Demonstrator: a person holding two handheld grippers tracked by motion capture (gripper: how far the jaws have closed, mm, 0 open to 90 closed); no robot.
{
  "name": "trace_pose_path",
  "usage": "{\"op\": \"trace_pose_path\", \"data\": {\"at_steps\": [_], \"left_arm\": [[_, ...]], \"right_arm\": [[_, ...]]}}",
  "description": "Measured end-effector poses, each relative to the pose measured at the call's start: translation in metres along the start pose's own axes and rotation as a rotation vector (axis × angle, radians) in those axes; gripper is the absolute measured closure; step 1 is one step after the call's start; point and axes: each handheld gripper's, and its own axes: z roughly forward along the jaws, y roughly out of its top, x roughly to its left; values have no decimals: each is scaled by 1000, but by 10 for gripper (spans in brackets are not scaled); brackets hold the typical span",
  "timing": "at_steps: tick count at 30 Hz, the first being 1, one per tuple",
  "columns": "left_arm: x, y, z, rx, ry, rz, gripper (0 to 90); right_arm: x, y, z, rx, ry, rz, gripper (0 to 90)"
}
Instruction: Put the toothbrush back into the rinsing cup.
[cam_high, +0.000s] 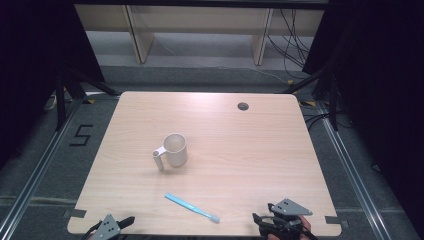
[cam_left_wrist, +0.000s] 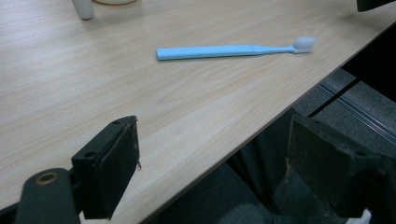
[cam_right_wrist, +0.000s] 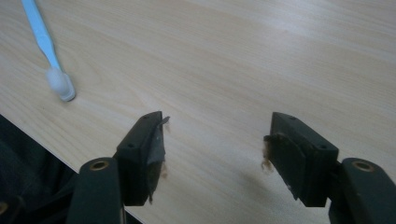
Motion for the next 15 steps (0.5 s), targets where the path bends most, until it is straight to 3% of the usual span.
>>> {"op": "trace_pose_path", "data": {"at_steps": [2, 3, 4, 7, 10, 11, 15], "left_arm": [[0, 0, 0, 3, -3, -1, 163], [0, 0, 0, -8, -3, -3, 163], [0, 0, 0, -6, -4, -2, 163], [0, 0, 0, -8, -2, 0, 162], [0, 0, 1, -8, -4, -2, 162], [0, 0, 1, -8, -3, -2, 162], [1, 0, 0, -4, 0, 0, 162]], "right_arm": [[-1, 0, 0, -9, 0, -20, 394], [1, 0, -1, -1, 1, -2, 414], [0, 0, 0, -7, 2, -22, 420], [2, 1, 0, -9, 9, -11, 437], [4, 1, 0, -10, 31, 3, 464], [4, 1, 1, -8, 75, -13, 483], [6, 2, 1, -12, 83, -19, 521]]}}
